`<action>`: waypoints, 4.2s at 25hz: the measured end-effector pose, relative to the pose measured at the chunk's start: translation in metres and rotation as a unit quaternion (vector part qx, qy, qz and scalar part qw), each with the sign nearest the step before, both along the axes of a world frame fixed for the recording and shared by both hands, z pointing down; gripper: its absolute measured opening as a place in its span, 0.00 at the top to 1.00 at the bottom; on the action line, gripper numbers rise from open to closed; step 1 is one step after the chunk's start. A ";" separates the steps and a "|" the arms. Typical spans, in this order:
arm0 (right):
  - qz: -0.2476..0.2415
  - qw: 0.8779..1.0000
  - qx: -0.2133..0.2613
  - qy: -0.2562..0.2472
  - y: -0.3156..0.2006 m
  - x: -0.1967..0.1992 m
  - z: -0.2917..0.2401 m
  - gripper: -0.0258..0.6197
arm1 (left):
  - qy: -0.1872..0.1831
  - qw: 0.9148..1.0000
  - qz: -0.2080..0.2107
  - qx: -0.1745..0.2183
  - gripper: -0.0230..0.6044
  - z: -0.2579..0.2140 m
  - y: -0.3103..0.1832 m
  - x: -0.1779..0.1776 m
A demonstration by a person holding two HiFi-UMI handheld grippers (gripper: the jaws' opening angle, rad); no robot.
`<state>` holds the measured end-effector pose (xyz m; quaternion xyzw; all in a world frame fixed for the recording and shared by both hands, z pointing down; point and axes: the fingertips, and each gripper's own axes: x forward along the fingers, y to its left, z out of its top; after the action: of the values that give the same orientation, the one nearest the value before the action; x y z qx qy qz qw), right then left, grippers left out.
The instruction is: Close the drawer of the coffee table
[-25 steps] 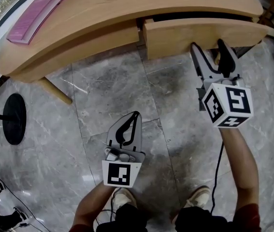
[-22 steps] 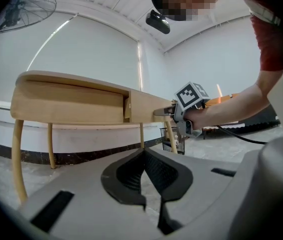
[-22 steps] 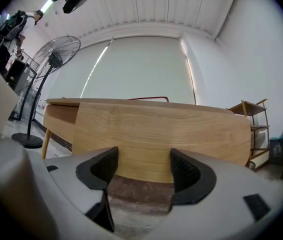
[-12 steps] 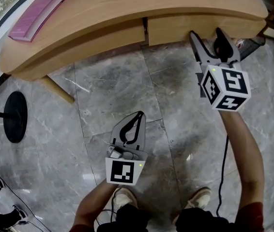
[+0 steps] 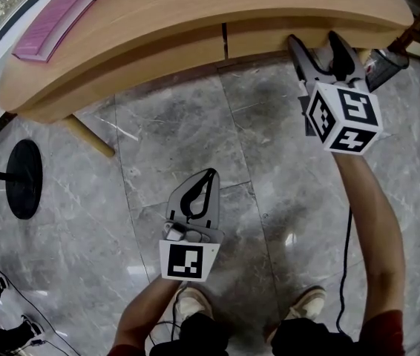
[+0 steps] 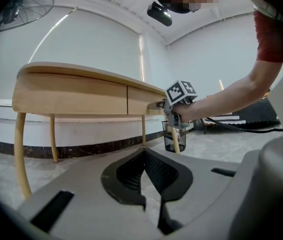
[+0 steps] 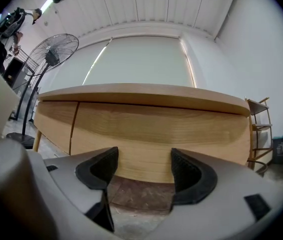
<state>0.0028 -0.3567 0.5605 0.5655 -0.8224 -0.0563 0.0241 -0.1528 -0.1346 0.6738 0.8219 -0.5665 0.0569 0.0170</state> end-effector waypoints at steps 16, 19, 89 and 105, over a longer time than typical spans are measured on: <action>-0.005 1.000 0.003 0.003 -0.001 0.000 -0.001 0.48 | -0.001 1.000 -0.003 -0.012 0.95 0.006 0.003 -0.002; -0.007 1.000 0.003 0.003 -0.001 0.002 -0.001 0.48 | -0.004 1.000 -0.001 -0.011 0.95 0.006 0.003 0.000; -0.039 0.991 -0.127 -0.011 0.266 0.080 0.155 0.73 | -0.027 0.999 0.006 -0.024 0.95 0.035 0.060 0.035; -0.043 0.991 -0.121 0.032 0.251 0.074 0.167 0.96 | -0.019 0.999 0.010 -0.025 0.95 0.048 0.049 0.036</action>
<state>0.0763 -0.1053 0.7277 0.5202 -0.8457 0.0250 0.1164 -0.1167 -0.0861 0.7214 0.8259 -0.5565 0.0868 0.0259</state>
